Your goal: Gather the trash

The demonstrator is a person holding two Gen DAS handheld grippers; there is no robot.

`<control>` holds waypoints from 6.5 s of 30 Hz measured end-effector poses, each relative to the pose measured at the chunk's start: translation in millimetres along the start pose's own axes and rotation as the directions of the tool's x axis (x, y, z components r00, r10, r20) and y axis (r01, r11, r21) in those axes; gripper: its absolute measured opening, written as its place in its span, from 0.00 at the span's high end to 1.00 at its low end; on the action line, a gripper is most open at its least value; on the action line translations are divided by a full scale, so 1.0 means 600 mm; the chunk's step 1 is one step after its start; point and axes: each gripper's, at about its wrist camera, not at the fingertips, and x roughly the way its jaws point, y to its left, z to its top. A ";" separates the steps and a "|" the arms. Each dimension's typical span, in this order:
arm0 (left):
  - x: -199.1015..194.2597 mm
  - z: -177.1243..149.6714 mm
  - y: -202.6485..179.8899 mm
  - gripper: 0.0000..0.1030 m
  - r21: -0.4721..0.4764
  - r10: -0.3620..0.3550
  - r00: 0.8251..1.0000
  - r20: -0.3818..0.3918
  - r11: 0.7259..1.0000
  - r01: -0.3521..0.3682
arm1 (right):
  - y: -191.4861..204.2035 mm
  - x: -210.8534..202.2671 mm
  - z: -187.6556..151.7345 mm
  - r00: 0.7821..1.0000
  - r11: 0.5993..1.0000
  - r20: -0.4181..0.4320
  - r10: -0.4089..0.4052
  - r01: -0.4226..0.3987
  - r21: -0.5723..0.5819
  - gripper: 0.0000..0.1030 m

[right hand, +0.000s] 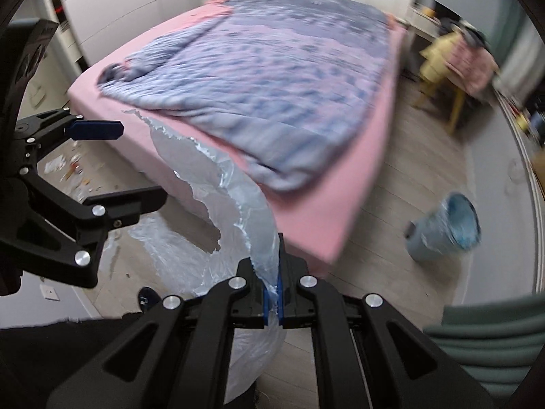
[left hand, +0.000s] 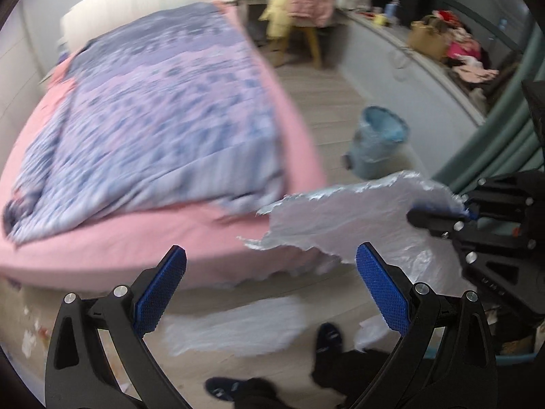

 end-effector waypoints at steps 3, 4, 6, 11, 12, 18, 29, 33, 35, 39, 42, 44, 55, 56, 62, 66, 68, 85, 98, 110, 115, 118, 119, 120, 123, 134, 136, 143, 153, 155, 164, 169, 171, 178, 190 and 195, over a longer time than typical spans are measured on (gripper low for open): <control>0.034 0.047 -0.097 0.06 0.029 -0.073 0.997 -0.017 0.997 0.074 | -0.099 -0.027 -0.043 0.998 0.996 -0.004 -0.063 0.063 0.055 0.95; 0.045 0.062 -0.130 0.06 0.054 -0.093 0.995 -0.024 0.994 0.094 | -0.130 -0.038 -0.055 0.997 0.993 -0.005 -0.083 0.083 0.085 0.95; 0.065 0.092 -0.186 0.06 0.118 -0.121 0.992 -0.031 0.985 0.124 | -0.193 -0.059 -0.083 0.992 0.980 -0.006 -0.130 0.129 0.151 0.95; 0.107 0.166 -0.315 0.06 0.267 -0.197 0.980 -0.038 0.943 0.200 | -0.325 -0.101 -0.144 0.974 0.922 -0.025 -0.225 0.221 0.317 0.95; 0.115 0.179 -0.334 0.06 0.287 -0.207 0.978 -0.040 0.935 0.209 | -0.349 -0.107 -0.153 0.970 0.907 -0.029 -0.240 0.235 0.349 0.95; 0.175 0.268 -0.450 0.06 0.387 -0.260 0.964 -0.060 0.884 0.263 | -0.471 -0.121 -0.174 0.954 0.841 -0.045 -0.295 0.282 0.462 0.95; 0.333 0.506 -0.585 0.06 0.433 -0.347 0.933 -0.098 0.829 0.354 | -0.723 -0.098 -0.112 0.927 0.774 -0.103 -0.360 0.358 0.523 0.95; 0.377 0.582 -0.616 0.06 0.460 -0.340 0.936 -0.097 0.818 0.345 | -0.797 -0.082 -0.085 0.921 0.763 -0.120 -0.370 0.375 0.527 0.95; 0.397 0.621 -0.627 0.06 0.459 -0.339 0.936 -0.093 0.820 0.343 | -0.835 -0.067 -0.069 0.921 0.766 -0.128 -0.369 0.379 0.518 0.95; 0.444 0.677 -0.636 0.06 0.433 -0.314 0.945 -0.092 0.842 0.322 | -0.902 -0.037 -0.047 0.927 0.776 -0.137 -0.350 0.369 0.511 0.95; 0.485 0.709 -0.638 0.06 0.401 -0.282 0.954 -0.099 0.867 0.297 | -0.949 -0.004 -0.030 0.935 0.796 -0.145 -0.323 0.351 0.493 0.95; 0.514 0.732 -0.641 0.06 0.373 -0.257 0.961 -0.105 0.885 0.278 | -0.990 0.024 -0.020 0.943 0.816 -0.150 -0.297 0.332 0.472 0.95; 0.630 0.834 -0.664 0.06 0.329 -0.113 0.986 -0.125 0.933 0.148 | -1.172 0.169 0.023 0.978 0.904 -0.164 -0.128 0.183 0.386 0.95; 0.645 0.840 -0.662 0.06 0.318 -0.100 0.986 -0.136 0.938 0.139 | -1.177 0.183 0.028 0.978 0.905 -0.172 -0.118 0.177 0.386 0.95; 0.726 0.850 -0.653 0.06 0.290 -0.080 0.979 -0.188 0.948 0.133 | -1.206 0.276 0.043 0.978 0.902 -0.196 -0.076 0.151 0.404 0.95; 0.802 0.840 -0.654 0.06 0.293 -0.096 0.971 -0.219 0.943 0.159 | -1.220 0.368 0.037 0.971 0.892 -0.232 -0.065 0.161 0.422 0.95; 0.854 0.831 -0.657 0.06 0.311 -0.100 0.968 -0.230 0.935 0.170 | -1.224 0.407 0.034 0.968 0.888 -0.244 -0.063 0.166 0.428 0.95; 1.161 0.728 -0.665 0.06 0.368 -0.151 0.938 -0.311 0.891 0.265 | -1.264 0.731 -0.062 0.942 0.892 -0.336 -0.020 0.168 0.419 0.95; 1.208 0.710 -0.692 0.06 0.416 -0.199 0.927 -0.319 0.849 0.325 | -1.292 0.809 -0.086 0.935 0.921 -0.355 -0.012 0.148 0.359 0.95; 1.217 0.699 -0.702 0.06 0.401 -0.197 0.920 -0.338 0.854 0.330 | -1.275 0.801 -0.088 0.941 0.933 -0.339 0.008 0.115 0.341 0.95; 1.217 0.695 -0.707 0.06 0.400 -0.206 0.918 -0.338 0.852 0.339 | -1.264 0.789 -0.091 0.942 0.935 -0.335 0.001 0.118 0.335 0.95; 1.220 0.696 -0.710 0.06 0.395 -0.209 0.917 -0.339 0.853 0.341 | -1.263 0.782 -0.093 0.944 0.934 -0.329 -0.001 0.118 0.338 0.95; 1.219 0.695 -0.710 0.06 0.396 -0.210 0.917 -0.339 0.852 0.342 | -1.267 0.775 -0.089 0.944 0.934 -0.329 0.000 0.117 0.337 0.95; 1.220 0.695 -0.711 0.06 0.395 -0.213 0.916 -0.339 0.852 0.344 | -1.269 0.770 -0.088 0.945 0.935 -0.328 -0.002 0.118 0.335 0.95; 1.223 0.693 -0.712 0.06 0.396 -0.218 0.914 -0.344 0.849 0.351 | -1.260 0.766 -0.091 0.947 0.935 -0.322 0.002 0.112 0.336 0.95; 1.226 0.681 -0.723 0.06 0.407 -0.223 0.903 -0.368 0.834 0.372 | -1.239 0.718 -0.103 0.956 0.933 -0.287 -0.055 0.152 0.327 0.22; 1.223 0.680 -0.724 0.06 0.410 -0.222 0.903 -0.367 0.833 0.371 | -1.237 0.711 -0.104 0.956 0.935 -0.285 -0.066 0.159 0.316 0.16; 1.206 0.693 -0.721 0.06 0.398 -0.215 0.909 -0.358 0.845 0.357 | -1.230 0.670 -0.102 0.965 0.944 -0.252 -0.068 0.144 0.298 0.07; 1.092 0.749 -0.714 0.06 0.392 -0.209 0.939 -0.275 0.867 0.307 | -1.252 0.585 -0.060 0.960 0.920 -0.247 -0.130 0.210 0.333 0.07; 1.063 0.765 -0.713 0.06 0.386 -0.199 0.943 -0.265 0.875 0.293 | -1.257 0.547 -0.049 0.957 0.910 -0.252 -0.145 0.229 0.345 0.07; 0.871 0.887 -0.721 0.06 0.314 -0.236 0.947 -0.218 0.902 0.297 | -1.270 0.366 0.000 0.930 0.852 -0.286 -0.230 0.335 0.402 0.07; 0.713 0.986 -0.748 0.06 0.368 -0.241 0.970 -0.040 0.899 0.238 | -1.265 0.216 0.052 0.920 0.816 -0.240 -0.310 0.387 0.429 0.07; 0.648 1.020 -0.759 0.06 0.388 -0.241 0.970 0.044 0.898 0.205 | -1.262 0.171 0.068 0.922 0.803 -0.209 -0.327 0.388 0.453 0.07; 0.506 1.113 -0.779 0.06 0.372 -0.252 0.953 0.169 0.912 0.175 | -1.272 0.063 0.122 0.909 0.786 -0.126 -0.398 0.409 0.464 0.07; 0.381 1.140 -0.793 0.06 0.320 -0.353 0.896 0.269 0.910 0.262 | -1.307 -0.027 0.156 0.860 0.744 -0.049 -0.507 0.466 0.478 0.07; 0.359 1.144 -0.788 0.06 0.330 -0.334 0.897 0.289 0.914 0.234 | -1.305 -0.042 0.144 0.859 0.742 -0.065 -0.508 0.474 0.475 0.07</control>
